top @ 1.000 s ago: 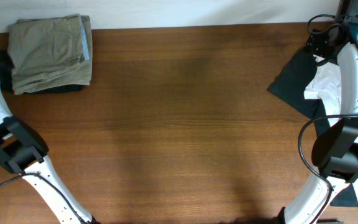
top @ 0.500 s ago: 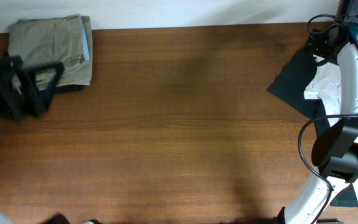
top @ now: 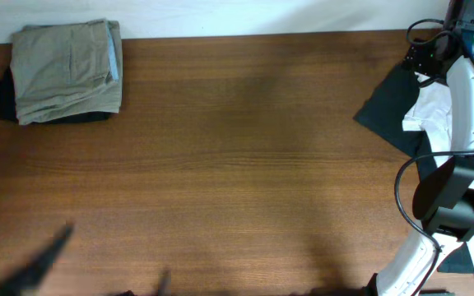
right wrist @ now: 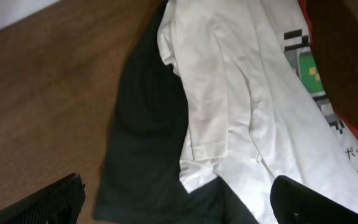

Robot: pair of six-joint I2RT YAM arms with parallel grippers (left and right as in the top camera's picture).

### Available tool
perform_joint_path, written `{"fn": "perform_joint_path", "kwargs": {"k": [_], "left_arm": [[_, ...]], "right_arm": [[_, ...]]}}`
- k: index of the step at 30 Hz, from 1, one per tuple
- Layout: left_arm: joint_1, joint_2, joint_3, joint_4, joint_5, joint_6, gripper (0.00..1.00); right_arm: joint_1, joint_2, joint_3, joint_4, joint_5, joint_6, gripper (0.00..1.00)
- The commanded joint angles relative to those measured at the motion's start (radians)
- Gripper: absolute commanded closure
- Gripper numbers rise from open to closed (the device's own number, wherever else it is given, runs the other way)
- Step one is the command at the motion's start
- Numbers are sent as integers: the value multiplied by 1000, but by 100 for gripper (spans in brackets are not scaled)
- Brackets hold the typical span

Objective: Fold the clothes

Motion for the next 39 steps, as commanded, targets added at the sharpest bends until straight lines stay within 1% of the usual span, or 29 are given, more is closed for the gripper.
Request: {"fn": "perform_joint_path", "kwargs": {"k": [1,2,3,4,5,7,9,10,11,12,15,17,18,19,21,22,24,39], "left_arm": [[-172,-119,-513,350,-163,-8,1],[-202,-157,-644,445,-218,-8,1],[-248,-240,-902,640,-305,-55,1],[-266,-280,-1024,739,-356,-118,1],[-301,-347,-1221,898,-459,-196,1],[-326,-455,-1490,1075,-512,-197,1],[-326,-521,-1627,1145,-546,-206,1],[-327,-554,-1695,1180,-616,-293,1],[-327,-565,-1723,1185,-663,-354,1],[-327,-576,-1756,1184,-719,-386,1],[-367,-598,-1848,1216,-860,-385,1],[-367,-608,-1899,1247,-859,-372,1],[-367,-629,-1925,1252,-855,-347,1],[-367,-661,-1935,1214,-849,-329,1],[-367,-670,-1935,1179,-842,-272,1],[-367,-670,-1935,1132,-838,-242,1],[-367,-670,-1935,1113,-840,-171,1],[-367,-669,-1935,1113,-841,-172,1]], "right_arm": [[3,-13,11,0,15,-3,1],[3,-13,11,0,15,-2,1],[3,-13,11,0,15,-2,1],[3,-13,11,0,15,-3,2],[3,-13,11,0,15,-2,1],[3,-13,11,0,15,-2,1],[3,-13,11,0,15,-3,1],[3,-13,11,0,15,-3,1],[3,-13,11,0,15,-3,1],[3,-13,11,0,15,-3,1],[3,-13,11,0,15,-2,1],[3,-13,11,0,15,-3,1],[3,-13,11,0,15,-2,1],[3,-13,11,0,15,-3,1],[3,-13,11,0,15,-3,1],[3,-13,11,0,15,-3,1],[3,-13,11,0,15,-3,1],[5,-16,11,0,15,-3,1]]}}
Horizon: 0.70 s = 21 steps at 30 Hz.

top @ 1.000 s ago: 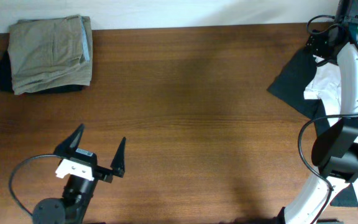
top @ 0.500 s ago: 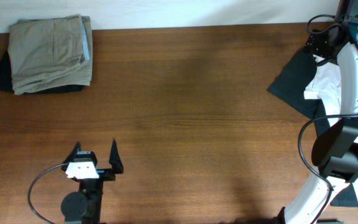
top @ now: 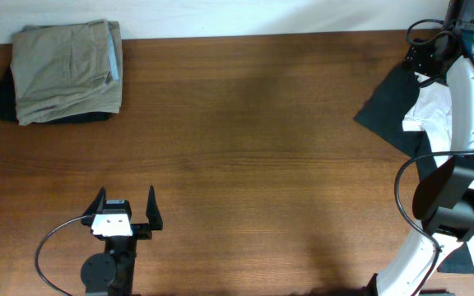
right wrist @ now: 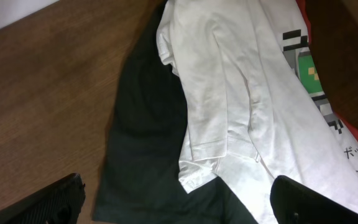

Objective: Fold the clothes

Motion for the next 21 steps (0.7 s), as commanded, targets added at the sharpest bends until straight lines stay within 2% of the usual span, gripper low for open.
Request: {"fn": "perform_joint_path", "kwargs": {"k": [1,4,11,17,19,21], "left_arm": [[-5,-9,-5,-3,-6,19,1],[-5,-9,-5,-3,-6,19,1],[-5,-9,-5,-3,-6,19,1],[-5,-9,-5,-3,-6,19,1],[-5,-9,-5,-3,-6,19,1],[-5,-9,-5,-3,-6,19,1]], "right_arm": [[5,-26,11,0,12,-2,1],[5,-138,11,0,12,-2,1],[5,-710,11,0,12,-2,1],[15,-998,-5,-26,9,-10,1],[84,-1112,-131,-23,10,-11,1],[153,-1241,-341,29,9,-13,1]]}}
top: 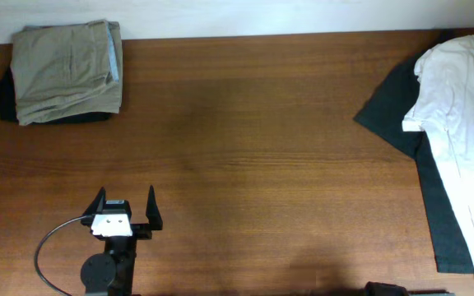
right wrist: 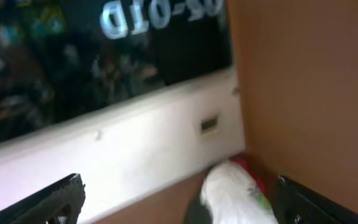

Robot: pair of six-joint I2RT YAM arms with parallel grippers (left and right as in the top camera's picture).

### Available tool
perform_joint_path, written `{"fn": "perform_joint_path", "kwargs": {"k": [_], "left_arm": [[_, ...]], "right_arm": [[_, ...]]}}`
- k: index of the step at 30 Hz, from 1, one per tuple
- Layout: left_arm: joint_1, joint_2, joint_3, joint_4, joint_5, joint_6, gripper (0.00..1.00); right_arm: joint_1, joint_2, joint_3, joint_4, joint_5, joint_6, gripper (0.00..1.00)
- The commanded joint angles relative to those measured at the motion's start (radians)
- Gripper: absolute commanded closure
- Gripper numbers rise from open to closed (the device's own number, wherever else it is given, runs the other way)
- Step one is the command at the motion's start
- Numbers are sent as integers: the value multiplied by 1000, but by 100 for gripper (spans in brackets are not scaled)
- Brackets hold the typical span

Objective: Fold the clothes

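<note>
At the table's right edge a white t-shirt (top: pixel 455 107) lies unfolded on a dark garment (top: pixel 397 115), with something red beside it. In the right wrist view the white shirt (right wrist: pixel 232 196) shows small and blurred, far below. My right gripper (right wrist: pixel 182 200) is open and empty, well away from the clothes; its arm is out of the overhead view. A folded khaki stack (top: pixel 66 70) rests on a dark piece at the far left corner. My left gripper (top: pixel 125 201) stands open near the front left, holding nothing.
The wooden table (top: pixel 253 164) stretches between the folded stack and the loose clothes. The right wrist view takes in a white wall (right wrist: pixel 123 155) and a dark window (right wrist: pixel 104 56) beyond the table. A cable (top: pixel 52 247) loops beside the left arm.
My right arm has left the overhead view, uncovering the whole white shirt. Its wrist camera, which was close over the shirt, now faces the wall from farther off. The left arm has not moved.
At first my left arm was a blur at the front left edge while my right gripper hovered open over the white shirt. Then the left gripper stood still and open at the front left. Now the right gripper is far from the untouched clothes.
</note>
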Motion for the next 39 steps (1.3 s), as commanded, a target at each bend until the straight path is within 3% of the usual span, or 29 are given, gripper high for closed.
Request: {"fn": "perform_joint_path", "kwargs": {"k": [1,5,8,10,14,17,22,39], "left_arm": [[-5,-5,-5,-3,-6,19,1],[-5,-5,-5,-4,-6,19,1],[-5,-5,-5,-3,-6,19,1],[-5,-5,-5,-4,-6,19,1],[-5,-5,-5,-3,-6,19,1],[-5,-5,-5,-3,-6,19,1],[-5,-5,-5,-3,-6,19,1],[-5,-5,-5,-3,-6,19,1]], "right_arm": [[77,-171,-344,107,4,-10,1],[137,-549,-1059,515,-103,-11,1],[187,-766,-1469,820,-162,-10,1],[219,-856,-1666,943,-161,-5,1],[219,-920,-1875,1135,-161,5,1],[219,-920,-1878,1121,-162,-39,1],[219,-920,-1878,914,-167,-90,1],[219,-919,-1878,915,-179,-90,1]]}}
